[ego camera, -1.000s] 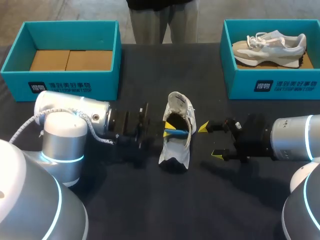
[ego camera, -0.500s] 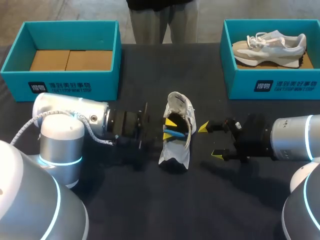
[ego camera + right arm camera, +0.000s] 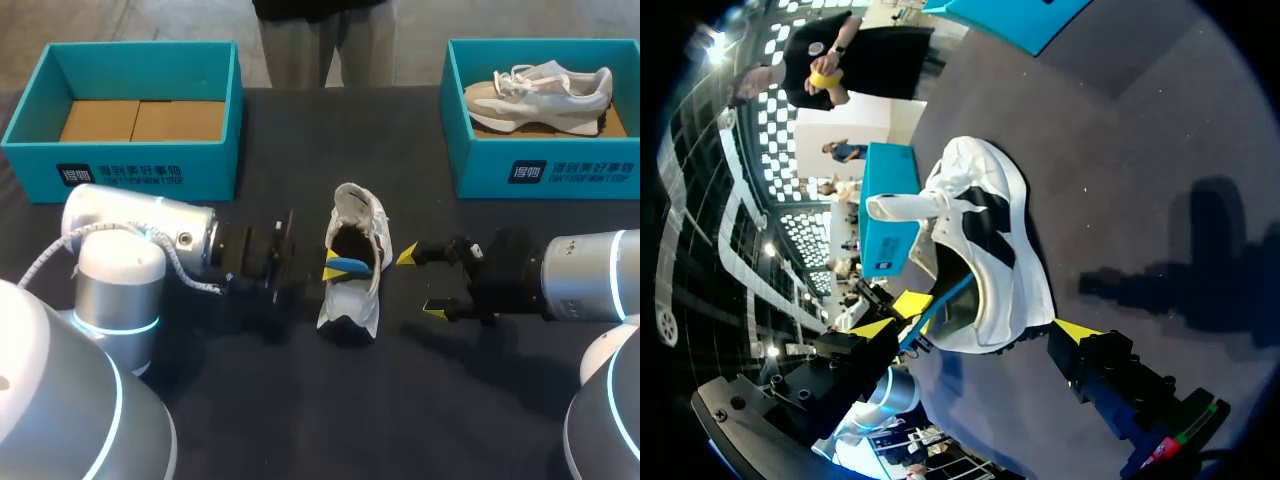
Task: Take the shoe out of the shoebox, open the shoe tongue, remove and reinsert the insole, then place the shoe into the shoebox
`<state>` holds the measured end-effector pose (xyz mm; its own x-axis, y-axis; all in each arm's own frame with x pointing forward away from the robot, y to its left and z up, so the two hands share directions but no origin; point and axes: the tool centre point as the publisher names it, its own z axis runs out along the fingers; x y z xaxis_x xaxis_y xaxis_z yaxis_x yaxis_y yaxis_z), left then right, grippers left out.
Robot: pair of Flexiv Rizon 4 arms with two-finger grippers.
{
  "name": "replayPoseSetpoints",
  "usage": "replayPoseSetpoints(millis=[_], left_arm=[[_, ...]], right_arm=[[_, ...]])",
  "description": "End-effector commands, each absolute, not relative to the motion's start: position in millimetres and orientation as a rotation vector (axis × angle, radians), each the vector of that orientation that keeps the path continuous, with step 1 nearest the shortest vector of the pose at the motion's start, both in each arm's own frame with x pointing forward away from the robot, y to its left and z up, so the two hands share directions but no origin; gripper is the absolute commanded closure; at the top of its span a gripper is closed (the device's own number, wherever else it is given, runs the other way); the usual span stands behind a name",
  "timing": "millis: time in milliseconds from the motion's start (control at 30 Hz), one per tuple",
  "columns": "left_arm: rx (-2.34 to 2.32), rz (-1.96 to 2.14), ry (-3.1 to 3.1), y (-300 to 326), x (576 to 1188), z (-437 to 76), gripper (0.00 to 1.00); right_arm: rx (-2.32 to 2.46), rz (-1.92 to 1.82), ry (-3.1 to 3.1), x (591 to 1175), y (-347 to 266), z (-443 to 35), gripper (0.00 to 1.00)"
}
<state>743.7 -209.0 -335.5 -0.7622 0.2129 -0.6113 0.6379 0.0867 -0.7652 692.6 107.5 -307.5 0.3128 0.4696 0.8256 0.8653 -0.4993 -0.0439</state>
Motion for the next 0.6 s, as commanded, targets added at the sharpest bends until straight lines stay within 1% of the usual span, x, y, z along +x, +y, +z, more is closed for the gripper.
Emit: replayPoseSetpoints(millis=[33,400,467,500,533,600], left_arm=[[0.859,-1.711,2.047,-215.5,751.8,-340.5,1.00],[0.869,-1.672,2.083,-215.9,760.1,-345.3,1.00],[0.864,-1.674,2.080,-214.3,757.8,-343.3,0.87],[0.856,-1.680,2.071,-212.6,755.1,-341.4,0.59],[0.854,-1.683,2.066,-211.6,753.1,-339.9,0.52],[0.853,-1.689,2.054,-210.1,750.0,-336.9,0.52]], right_arm=[[-2.102,-1.073,-1.179,691.7,108.6,-306.5,0.00],[-2.102,-1.073,-1.179,691.7,108.6,-306.5,0.00],[-2.102,-1.073,-1.179,691.7,108.6,-306.5,0.00],[-2.102,-1.073,-1.179,691.7,108.6,-306.5,0.00],[-2.102,-1.073,-1.179,691.7,108.6,-306.5,0.00],[-2.102,-1.073,-1.179,691.7,108.6,-306.5,0.00]])
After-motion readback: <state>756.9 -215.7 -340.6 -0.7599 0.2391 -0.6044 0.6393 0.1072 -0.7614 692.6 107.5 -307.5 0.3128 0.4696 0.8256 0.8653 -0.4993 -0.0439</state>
